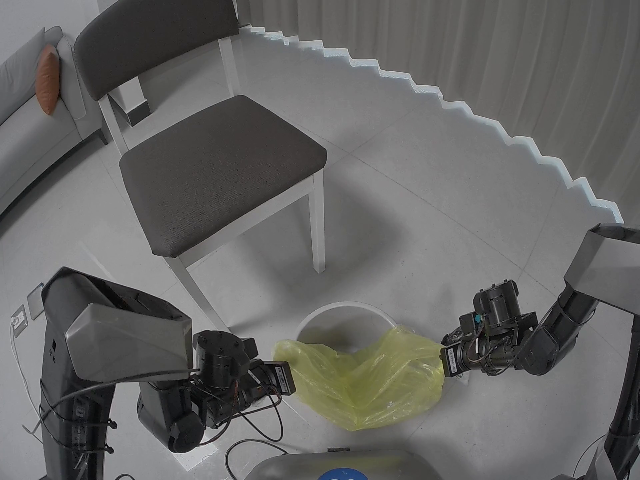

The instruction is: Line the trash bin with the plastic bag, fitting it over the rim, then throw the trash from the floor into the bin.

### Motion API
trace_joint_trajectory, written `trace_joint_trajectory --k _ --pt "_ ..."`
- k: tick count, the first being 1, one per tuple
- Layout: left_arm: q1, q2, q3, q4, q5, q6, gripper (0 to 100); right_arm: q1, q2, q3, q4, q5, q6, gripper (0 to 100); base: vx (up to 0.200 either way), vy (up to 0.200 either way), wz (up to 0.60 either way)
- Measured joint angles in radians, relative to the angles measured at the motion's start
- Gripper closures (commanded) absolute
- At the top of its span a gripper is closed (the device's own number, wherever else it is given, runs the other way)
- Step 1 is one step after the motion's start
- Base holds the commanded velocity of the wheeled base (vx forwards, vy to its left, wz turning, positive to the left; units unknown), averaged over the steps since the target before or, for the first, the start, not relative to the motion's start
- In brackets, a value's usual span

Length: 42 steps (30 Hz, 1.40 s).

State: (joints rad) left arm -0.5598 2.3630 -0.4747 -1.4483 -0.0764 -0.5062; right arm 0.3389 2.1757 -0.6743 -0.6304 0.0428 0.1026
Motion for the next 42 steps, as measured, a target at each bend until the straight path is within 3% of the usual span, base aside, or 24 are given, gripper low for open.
trace_joint_trajectory --k 14,21,31,42 --pt "0.035 0.041 0.136 -0.103 -0.002 0.011 100 0.006 0.013 0.021 0.01 -0.006 -0.007 100 0.0 0.0 0.0" --pt "0.032 0.074 0.078 -0.105 0.003 0.012 100 -0.004 0.035 0.047 -0.003 -0.008 -0.015 100 0.0 0.0 0.0" --pt "0.065 0.1 -0.019 -0.105 -0.002 0.023 100 -0.003 0.123 -0.087 -0.031 0.001 -0.016 100 0.0 0.0 0.0" --pt "0.084 0.133 -0.014 -0.105 0.001 0.026 100 -0.03 0.148 -0.077 -0.027 0.001 -0.049 100 0.0 0.0 0.0"
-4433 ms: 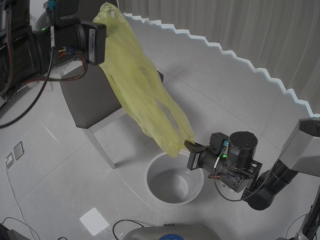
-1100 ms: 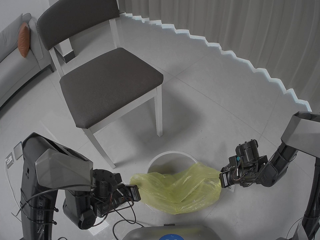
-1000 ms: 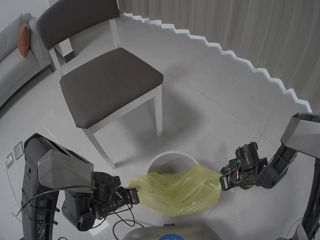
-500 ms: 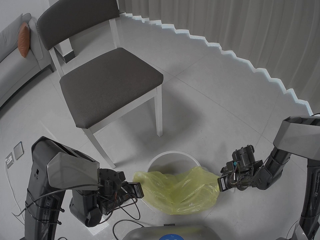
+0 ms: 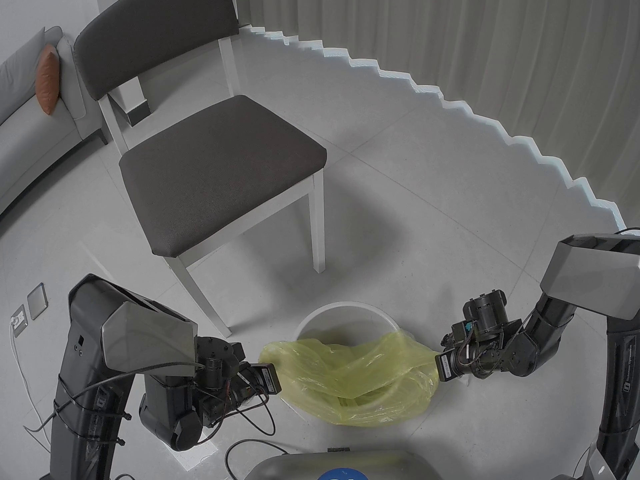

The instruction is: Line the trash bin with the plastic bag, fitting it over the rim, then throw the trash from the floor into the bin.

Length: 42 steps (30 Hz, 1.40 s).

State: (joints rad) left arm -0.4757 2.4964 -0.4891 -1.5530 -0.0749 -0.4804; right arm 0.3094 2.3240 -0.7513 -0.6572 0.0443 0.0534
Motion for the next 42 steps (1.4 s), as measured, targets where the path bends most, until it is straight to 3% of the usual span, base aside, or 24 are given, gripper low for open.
trace_joint_trajectory --k 1,2,19,27,32,42 --pt "0.0 0.002 0.0 0.001 0.0 -0.001 100 -0.003 -0.001 0.005 0.001 0.0 -0.01 100 0.0 0.0 0.0" --pt "0.0 0.003 0.0 0.0 0.0 -0.001 100 -0.006 -0.001 0.009 0.0 0.0 -0.023 0 0.0 0.0 0.0" --pt "-0.01 0.007 -0.036 0.0 0.038 -0.003 100 0.003 -0.18 0.09 0.004 0.0 -0.061 0 0.0 0.0 0.0" --pt "-0.012 0.009 -0.053 0.0 0.041 -0.006 100 0.145 -0.31 0.074 0.086 -0.002 -0.086 0 0.0 0.0 0.0" --pt "-0.008 0.013 -0.06 0.0 0.042 -0.008 100 0.242 -0.342 0.033 0.1 -0.003 -0.159 0 0.0 0.0 0.0" --pt "-0.013 0.047 -0.077 0.0 0.045 -0.006 100 0.317 -0.262 -0.049 0.096 -0.003 -0.258 0 0.0 0.0 0.0"
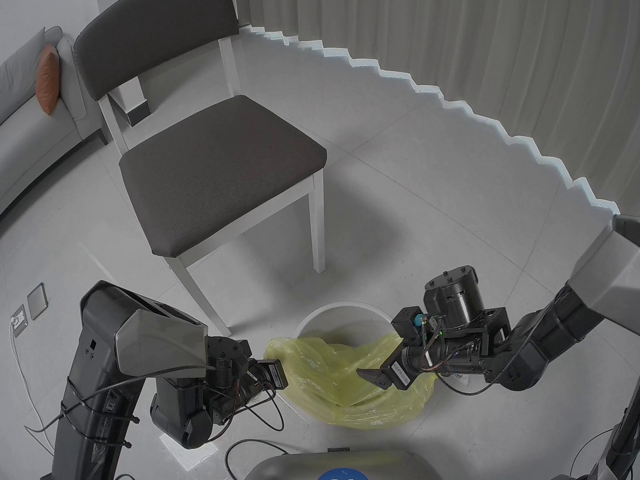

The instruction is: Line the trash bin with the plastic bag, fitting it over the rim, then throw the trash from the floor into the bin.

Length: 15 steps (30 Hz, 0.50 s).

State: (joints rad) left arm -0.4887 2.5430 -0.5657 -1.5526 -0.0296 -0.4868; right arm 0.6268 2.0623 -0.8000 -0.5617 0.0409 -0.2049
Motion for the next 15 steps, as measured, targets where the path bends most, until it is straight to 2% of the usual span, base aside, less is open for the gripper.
trace_joint_trajectory --k 7,8,15 --pt "-0.001 0.004 -0.003 0.0 0.001 0.002 100 0.052 0.078 -0.057 0.004 0.0 -0.035 0 0.0 0.0 0.0" --pt "-0.001 0.003 -0.003 0.0 0.001 0.002 0 0.058 0.087 -0.062 0.004 0.0 -0.038 0 0.0 0.0 0.0" --pt "-0.001 0.002 -0.003 0.0 0.001 0.001 0 0.077 0.162 -0.081 -0.003 -0.009 -0.088 0 0.0 0.0 0.0"
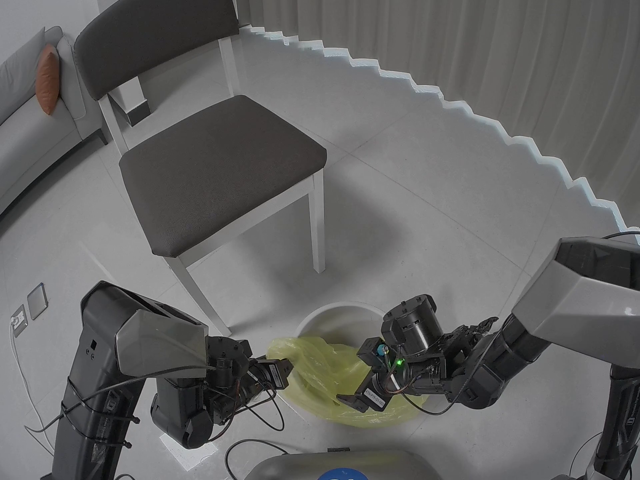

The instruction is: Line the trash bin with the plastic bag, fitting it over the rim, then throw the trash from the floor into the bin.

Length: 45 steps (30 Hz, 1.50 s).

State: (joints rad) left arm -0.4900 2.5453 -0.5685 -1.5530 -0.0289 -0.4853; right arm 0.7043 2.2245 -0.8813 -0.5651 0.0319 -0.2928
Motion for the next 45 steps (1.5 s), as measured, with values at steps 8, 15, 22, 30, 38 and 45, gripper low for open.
trace_joint_trajectory --k 8,15,22,30,38,45 --pt "0.0 -0.001 -0.001 0.0 0.009 0.0 0 0.013 0.071 -0.045 0.001 -0.008 -0.015 0 0.0 0.0 0.0" --pt "0.0 -0.002 -0.001 0.0 0.011 -0.001 0 0.044 0.126 -0.105 0.007 -0.037 -0.016 0 0.0 0.0 0.0" --pt "0.0 -0.002 -0.003 0.0 0.01 -0.001 0 0.058 0.153 -0.133 0.009 -0.043 -0.016 0 0.0 0.0 0.0" --pt "-0.001 -0.002 -0.002 0.0 0.015 0.0 0 0.056 0.176 -0.156 0.009 -0.063 -0.017 100 0.0 0.0 0.0" --pt "0.0 -0.002 -0.003 0.0 0.017 0.001 0 0.041 0.181 -0.188 0.011 -0.069 -0.017 100 0.0 0.0 0.0" --pt "0.007 0.0 -0.007 0.0 0.017 0.001 0 0.013 0.164 -0.241 0.084 -0.069 -0.017 100 0.0 0.0 0.0"
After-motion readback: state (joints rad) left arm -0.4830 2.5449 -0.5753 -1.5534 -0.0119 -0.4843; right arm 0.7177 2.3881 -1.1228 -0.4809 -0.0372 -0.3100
